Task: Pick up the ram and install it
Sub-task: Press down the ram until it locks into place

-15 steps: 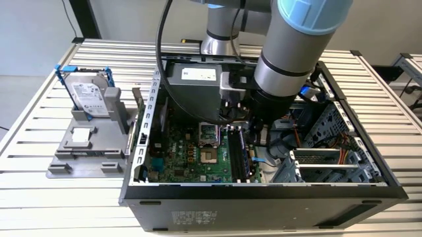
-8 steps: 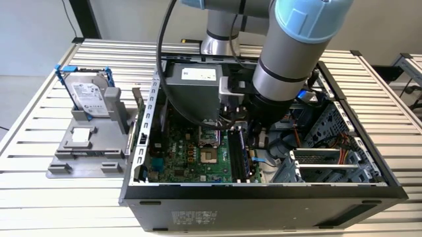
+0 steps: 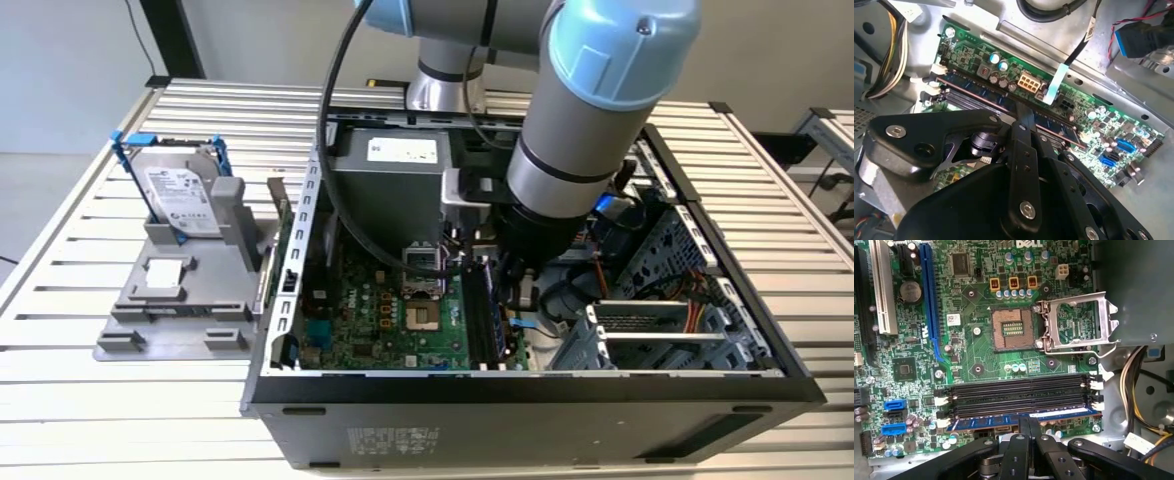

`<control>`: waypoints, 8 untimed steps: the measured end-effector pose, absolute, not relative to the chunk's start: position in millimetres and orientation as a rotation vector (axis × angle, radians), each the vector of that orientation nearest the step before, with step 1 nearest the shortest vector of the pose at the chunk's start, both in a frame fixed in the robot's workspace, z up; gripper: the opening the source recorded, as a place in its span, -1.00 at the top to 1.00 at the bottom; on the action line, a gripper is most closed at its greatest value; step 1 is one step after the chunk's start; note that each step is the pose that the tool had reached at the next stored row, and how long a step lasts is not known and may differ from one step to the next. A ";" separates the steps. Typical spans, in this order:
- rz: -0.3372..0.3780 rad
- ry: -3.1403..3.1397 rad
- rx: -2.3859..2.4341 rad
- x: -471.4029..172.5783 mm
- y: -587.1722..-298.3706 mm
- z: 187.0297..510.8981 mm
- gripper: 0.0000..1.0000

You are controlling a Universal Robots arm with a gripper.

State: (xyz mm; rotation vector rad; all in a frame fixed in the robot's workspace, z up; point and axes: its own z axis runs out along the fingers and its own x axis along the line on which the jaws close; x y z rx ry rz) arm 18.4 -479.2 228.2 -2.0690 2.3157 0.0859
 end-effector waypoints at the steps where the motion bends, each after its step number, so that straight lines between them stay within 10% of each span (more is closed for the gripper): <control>1: 0.086 2.316 -2.069 18.4 -479.2 226.4 1.00; 8: 0.089 2.318 -2.070 18.0 -479.0 220.7 1.00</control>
